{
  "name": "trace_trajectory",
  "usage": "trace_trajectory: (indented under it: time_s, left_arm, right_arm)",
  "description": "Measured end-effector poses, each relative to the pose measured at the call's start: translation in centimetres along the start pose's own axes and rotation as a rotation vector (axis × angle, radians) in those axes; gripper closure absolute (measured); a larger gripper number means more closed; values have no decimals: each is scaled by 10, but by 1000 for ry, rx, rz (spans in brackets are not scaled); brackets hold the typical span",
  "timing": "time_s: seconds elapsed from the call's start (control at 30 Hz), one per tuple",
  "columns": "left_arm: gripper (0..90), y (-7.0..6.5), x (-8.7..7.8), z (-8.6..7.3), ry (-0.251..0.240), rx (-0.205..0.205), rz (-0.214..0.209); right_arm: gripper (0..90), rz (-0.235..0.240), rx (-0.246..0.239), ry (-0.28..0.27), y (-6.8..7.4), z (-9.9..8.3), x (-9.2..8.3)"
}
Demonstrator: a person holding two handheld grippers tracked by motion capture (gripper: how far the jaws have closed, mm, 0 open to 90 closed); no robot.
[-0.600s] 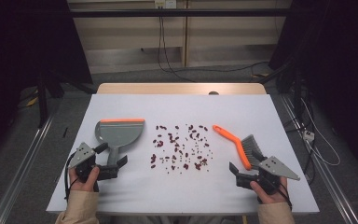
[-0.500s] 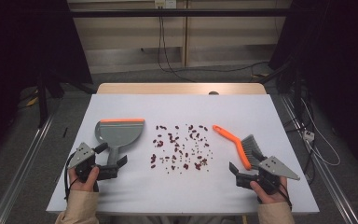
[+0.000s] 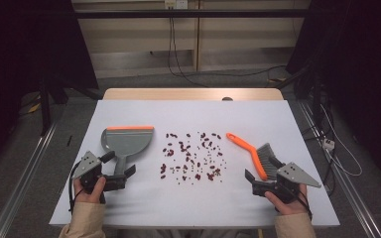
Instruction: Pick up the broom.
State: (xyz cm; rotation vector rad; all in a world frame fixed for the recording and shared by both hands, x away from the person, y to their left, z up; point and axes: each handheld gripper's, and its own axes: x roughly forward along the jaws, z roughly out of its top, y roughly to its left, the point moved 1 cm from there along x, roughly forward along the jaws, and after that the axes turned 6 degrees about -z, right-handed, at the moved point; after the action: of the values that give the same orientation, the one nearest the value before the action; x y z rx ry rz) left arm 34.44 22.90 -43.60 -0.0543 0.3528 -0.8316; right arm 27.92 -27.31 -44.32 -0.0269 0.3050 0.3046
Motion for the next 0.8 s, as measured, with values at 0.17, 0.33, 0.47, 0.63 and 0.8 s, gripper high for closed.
trace_trajectory:
  time_s: [0.17,0.33,0.47,0.63,0.8]
  left_arm:
    - [33,-1,1,0,1,0,-7]
    - [33,0,0,0,-8,-9,-7]
    - [32,1,-1,0,-11,-5,-5]
    - [33,1,0,0,-10,-9,-8]
    - [32,0,1,0,-6,-9,-11]
  right_arm:
    - [50,-21,20,39,-11,11,11]
    - [75,-32,13,103,-17,20,27]
    - [111,-36,1,151,-22,24,39]
    - [224,-29,34,231,-33,31,60]
    - [323,-33,19,287,-39,32,73]
